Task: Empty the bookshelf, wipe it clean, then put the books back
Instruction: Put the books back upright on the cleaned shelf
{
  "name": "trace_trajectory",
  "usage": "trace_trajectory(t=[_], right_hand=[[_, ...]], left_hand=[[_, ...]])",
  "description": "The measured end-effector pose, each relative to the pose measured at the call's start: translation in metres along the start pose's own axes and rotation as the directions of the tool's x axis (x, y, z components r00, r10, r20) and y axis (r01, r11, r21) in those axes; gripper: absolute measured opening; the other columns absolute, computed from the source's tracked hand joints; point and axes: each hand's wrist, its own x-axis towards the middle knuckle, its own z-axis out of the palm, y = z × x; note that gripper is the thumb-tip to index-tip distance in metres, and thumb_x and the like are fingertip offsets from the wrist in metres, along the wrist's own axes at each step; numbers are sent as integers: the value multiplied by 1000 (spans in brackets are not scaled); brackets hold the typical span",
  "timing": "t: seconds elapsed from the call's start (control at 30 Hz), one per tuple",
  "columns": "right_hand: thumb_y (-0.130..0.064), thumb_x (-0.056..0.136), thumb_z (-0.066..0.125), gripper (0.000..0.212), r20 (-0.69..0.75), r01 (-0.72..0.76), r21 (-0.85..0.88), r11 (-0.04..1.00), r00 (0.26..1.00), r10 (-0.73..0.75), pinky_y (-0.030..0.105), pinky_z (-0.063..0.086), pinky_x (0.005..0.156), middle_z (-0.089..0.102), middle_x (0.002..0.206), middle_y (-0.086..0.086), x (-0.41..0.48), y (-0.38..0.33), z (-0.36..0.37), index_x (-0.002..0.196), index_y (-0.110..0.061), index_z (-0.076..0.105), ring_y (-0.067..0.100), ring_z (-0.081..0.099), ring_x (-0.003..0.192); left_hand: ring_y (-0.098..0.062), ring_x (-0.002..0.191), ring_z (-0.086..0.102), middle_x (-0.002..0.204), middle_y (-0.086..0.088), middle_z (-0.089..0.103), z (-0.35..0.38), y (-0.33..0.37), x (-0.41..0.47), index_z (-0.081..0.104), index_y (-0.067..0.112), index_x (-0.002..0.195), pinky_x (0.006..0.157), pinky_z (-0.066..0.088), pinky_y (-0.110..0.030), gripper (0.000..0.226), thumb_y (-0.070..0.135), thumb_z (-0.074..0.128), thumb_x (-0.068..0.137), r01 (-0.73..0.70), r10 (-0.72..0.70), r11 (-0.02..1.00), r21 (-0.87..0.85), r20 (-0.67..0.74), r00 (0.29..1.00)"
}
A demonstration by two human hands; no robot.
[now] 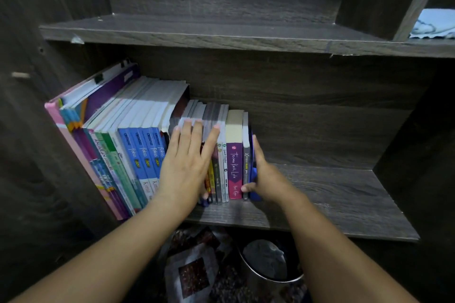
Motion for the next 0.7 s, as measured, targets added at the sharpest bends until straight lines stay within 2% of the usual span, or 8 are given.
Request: trace_trajectory(t=[0.03,0.1,0.2,0.3,0.4,0.57,0.7], right_hand=[[-9,79,77,129,-4,-8,-28,1000,1000,8,44,39,102,50,142,10,1,0,-2,139,-56,-27,23,54,120],[-12,78,79,127,-26,-19,-77,997,1000,17,45,38,104,50,140,14,3,-1,-6,144,-51,-22,28,52,125],[-18,79,78,123,-53,-41,-132,990,998,35,46,40,102,52,136,15,4,-3,-2,147,-47,-20,29,54,122],[-19,82,75,117,-80,-49,-114,992,996,40,47,41,103,54,132,11,4,-4,4,147,-47,-19,24,55,118],[-20,83,74,115,-85,-39,-87,995,996,32,48,40,104,56,130,10,5,-4,4,148,-48,-16,24,56,118],[-16,82,75,117,-45,-92,-125,988,995,87,49,40,103,52,134,15,2,-1,4,148,-48,-16,29,54,121],[-12,93,61,103,-31,-77,-49,996,997,75,42,46,97,52,137,14,2,8,11,145,-54,-17,24,58,113]], left_hand=[[-41,145,1,155,-22,4,0,1,-4,-30,4,144,117,-5,-50,137,57,73,71,13,-13,999,45,-5,1000],[-40,145,4,155,-23,5,3,0,-6,-38,-1,137,117,-6,-48,126,44,66,83,20,-19,995,99,-10,1000],[-38,143,18,151,-23,19,9,-5,0,-21,-1,141,118,7,-47,118,41,70,80,32,-31,995,95,-21,999],[-38,141,19,149,-24,19,6,-2,7,-10,1,142,117,13,-46,117,45,74,74,18,-21,996,82,40,999],[-39,140,21,147,-24,20,3,3,9,-6,2,142,116,19,-45,114,36,78,72,51,-55,996,70,52,997],[-38,142,19,149,-24,20,3,5,4,-9,0,144,119,15,-45,123,39,81,70,64,-65,997,45,21,998],[-35,142,25,150,-23,27,0,-1,2,9,-1,148,119,18,-43,115,27,85,67,26,-27,998,-57,-16,1000]])
